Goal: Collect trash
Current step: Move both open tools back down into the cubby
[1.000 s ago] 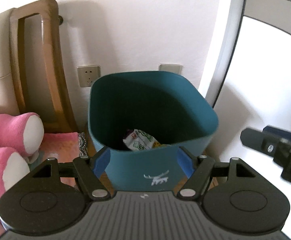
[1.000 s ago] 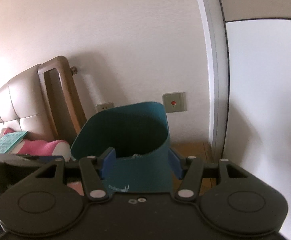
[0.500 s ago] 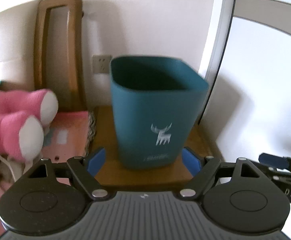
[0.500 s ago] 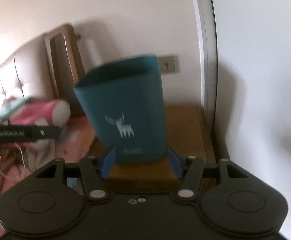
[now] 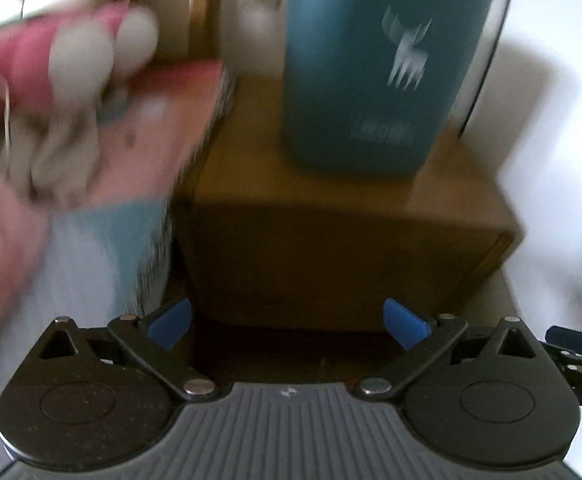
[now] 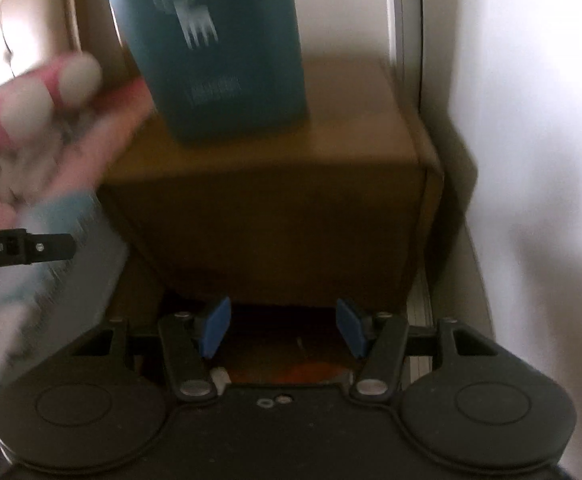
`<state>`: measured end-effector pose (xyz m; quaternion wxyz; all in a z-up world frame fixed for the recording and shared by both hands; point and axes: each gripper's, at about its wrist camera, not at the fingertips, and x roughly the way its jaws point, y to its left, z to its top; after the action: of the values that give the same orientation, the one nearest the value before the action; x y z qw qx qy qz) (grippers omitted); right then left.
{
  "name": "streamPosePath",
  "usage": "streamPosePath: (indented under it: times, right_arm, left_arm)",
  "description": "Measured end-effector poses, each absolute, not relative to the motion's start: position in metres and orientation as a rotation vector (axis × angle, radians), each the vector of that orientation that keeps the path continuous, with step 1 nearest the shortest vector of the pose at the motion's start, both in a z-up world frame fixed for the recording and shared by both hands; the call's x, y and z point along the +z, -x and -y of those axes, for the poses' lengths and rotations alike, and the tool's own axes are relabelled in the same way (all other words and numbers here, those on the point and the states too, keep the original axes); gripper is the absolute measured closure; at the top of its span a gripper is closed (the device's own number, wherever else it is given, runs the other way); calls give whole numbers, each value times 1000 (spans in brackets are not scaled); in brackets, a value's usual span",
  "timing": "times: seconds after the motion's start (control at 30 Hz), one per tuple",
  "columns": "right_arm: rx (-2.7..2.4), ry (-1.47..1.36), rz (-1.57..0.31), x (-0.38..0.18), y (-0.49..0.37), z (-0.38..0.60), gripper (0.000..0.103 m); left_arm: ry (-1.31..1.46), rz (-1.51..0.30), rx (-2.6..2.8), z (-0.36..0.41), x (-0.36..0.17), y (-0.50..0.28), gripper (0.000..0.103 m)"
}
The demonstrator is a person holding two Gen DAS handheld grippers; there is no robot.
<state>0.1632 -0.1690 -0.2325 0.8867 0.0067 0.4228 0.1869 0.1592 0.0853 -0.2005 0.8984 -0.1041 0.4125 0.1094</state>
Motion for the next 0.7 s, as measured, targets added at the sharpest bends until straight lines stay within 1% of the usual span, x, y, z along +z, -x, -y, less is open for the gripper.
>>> streamPosePath:
  times: [0.33, 0.5, 0.7]
  right_arm:
    - [303, 21, -1012, -402, -177, 163, 45]
    - [259, 100, -1102, -485, -180, 159, 45]
    - [216, 61, -1173, -556, -196, 158, 45]
  left_arm:
    - [210, -989, 279, -78, -384, -131, 0]
    - [194, -1104, 273, -70, -475, -129, 0]
    - [149, -1199, 278, -59, -564, -133, 0]
